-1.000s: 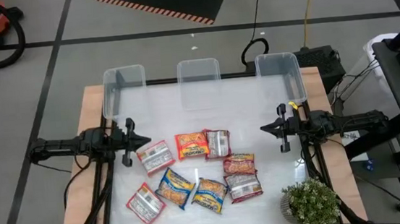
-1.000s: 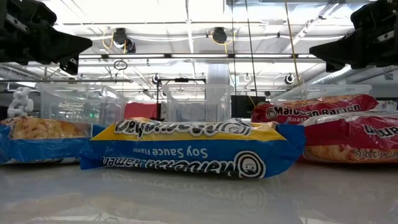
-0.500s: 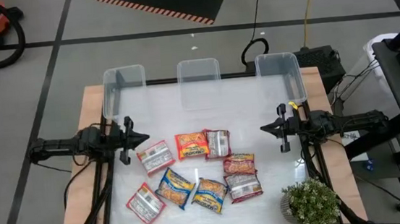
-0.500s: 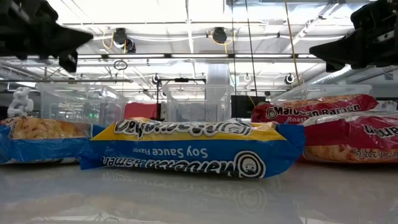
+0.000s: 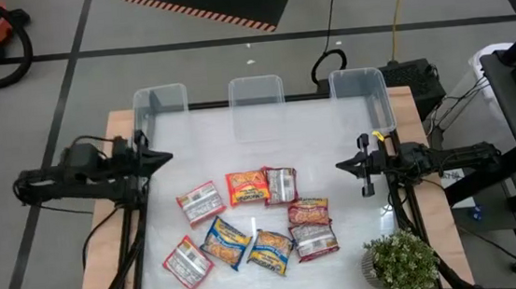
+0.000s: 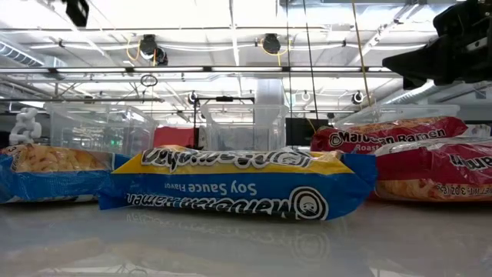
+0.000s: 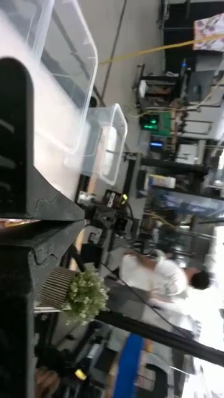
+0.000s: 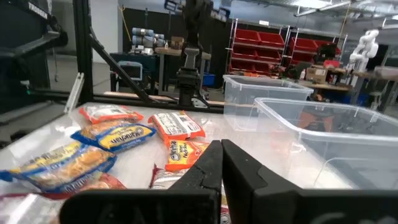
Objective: Sort Maruchan noodles
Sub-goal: Put the top left orange noodle pack into the right transparent bin
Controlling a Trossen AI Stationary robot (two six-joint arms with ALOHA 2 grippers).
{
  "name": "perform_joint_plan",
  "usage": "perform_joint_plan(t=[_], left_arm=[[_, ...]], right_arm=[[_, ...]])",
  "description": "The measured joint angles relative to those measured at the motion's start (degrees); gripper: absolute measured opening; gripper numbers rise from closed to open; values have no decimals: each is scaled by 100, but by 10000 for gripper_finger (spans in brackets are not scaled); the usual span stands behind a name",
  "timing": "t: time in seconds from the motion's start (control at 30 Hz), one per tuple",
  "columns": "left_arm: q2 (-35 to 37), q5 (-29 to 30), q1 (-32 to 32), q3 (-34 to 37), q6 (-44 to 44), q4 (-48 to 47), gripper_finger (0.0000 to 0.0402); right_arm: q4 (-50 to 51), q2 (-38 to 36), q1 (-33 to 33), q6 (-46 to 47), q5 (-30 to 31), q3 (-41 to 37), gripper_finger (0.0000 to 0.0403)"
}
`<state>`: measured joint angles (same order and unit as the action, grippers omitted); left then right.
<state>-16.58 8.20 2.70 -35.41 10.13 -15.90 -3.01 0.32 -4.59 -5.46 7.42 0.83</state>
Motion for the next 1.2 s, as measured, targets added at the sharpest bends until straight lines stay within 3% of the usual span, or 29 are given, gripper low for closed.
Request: perform_joint_plan(t=[0.3, 0.5, 0.87, 1.03, 1.2], left_arm=[[-1694, -11, 0, -2409, -229, -2041, 4], [-2627, -23, 0, -3393, -208, -3149, 4], [-3405, -192, 4, -3030, -233, -3244, 4], [-3492, -192, 4, -2737, -251, -3038, 4], [-3485, -189, 4, -2587, -233, -3021, 4]], right_arm=[[46, 0, -1, 1318, -16, 1, 0], [48, 21, -3, 1693, 128, 1, 0], [185, 230, -2, 2280, 172, 314, 0], [702, 944, -3, 2145, 309, 1462, 0], [1908, 2216, -3, 1875, 494, 3157, 0]])
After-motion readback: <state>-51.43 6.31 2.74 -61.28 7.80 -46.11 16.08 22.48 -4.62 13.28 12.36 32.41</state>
